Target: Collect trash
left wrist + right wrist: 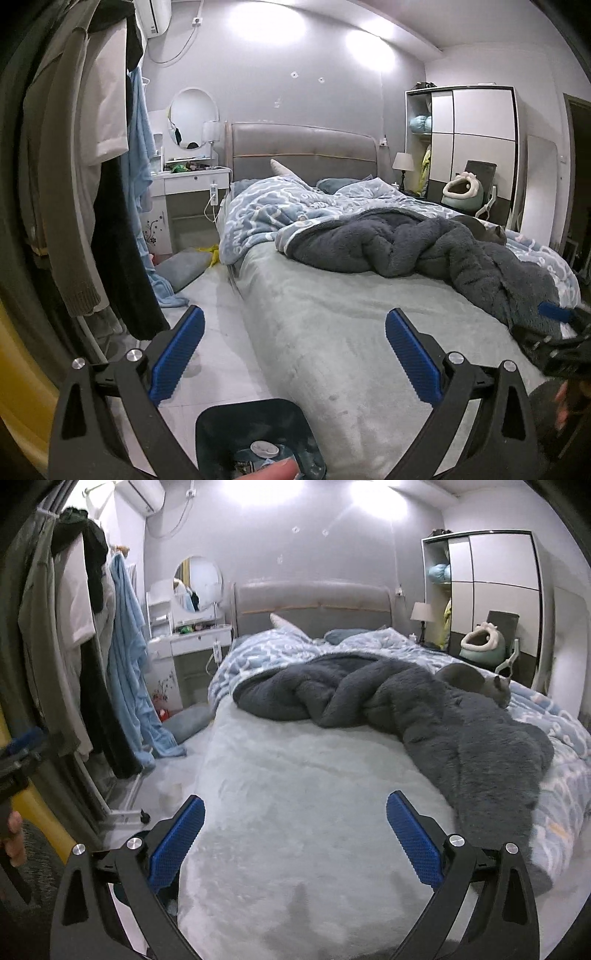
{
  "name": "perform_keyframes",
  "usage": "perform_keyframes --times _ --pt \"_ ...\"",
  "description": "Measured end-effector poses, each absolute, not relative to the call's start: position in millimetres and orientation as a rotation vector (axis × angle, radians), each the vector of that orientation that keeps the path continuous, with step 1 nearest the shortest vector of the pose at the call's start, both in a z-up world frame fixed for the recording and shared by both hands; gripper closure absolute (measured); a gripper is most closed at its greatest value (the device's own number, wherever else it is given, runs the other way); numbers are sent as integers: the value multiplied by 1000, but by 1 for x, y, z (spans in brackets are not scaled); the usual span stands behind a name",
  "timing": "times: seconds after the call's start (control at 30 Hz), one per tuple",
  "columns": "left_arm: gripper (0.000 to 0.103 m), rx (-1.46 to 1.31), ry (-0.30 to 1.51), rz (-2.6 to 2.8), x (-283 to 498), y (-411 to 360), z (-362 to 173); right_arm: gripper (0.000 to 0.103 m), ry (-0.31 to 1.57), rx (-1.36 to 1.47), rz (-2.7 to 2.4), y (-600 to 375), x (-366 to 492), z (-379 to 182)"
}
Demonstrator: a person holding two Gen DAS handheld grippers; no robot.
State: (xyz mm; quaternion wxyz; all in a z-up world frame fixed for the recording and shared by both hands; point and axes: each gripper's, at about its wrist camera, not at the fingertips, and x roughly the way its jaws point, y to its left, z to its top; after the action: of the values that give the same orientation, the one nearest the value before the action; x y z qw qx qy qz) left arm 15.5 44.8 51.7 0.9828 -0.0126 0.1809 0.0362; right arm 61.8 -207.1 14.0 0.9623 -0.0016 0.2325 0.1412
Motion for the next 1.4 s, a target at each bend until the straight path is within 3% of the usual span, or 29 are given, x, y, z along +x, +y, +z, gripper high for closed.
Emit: perform_keyframes --times 1.4 --pt "3 -9 432 112 -5 57 21 3 375 -7 335 -214 32 1"
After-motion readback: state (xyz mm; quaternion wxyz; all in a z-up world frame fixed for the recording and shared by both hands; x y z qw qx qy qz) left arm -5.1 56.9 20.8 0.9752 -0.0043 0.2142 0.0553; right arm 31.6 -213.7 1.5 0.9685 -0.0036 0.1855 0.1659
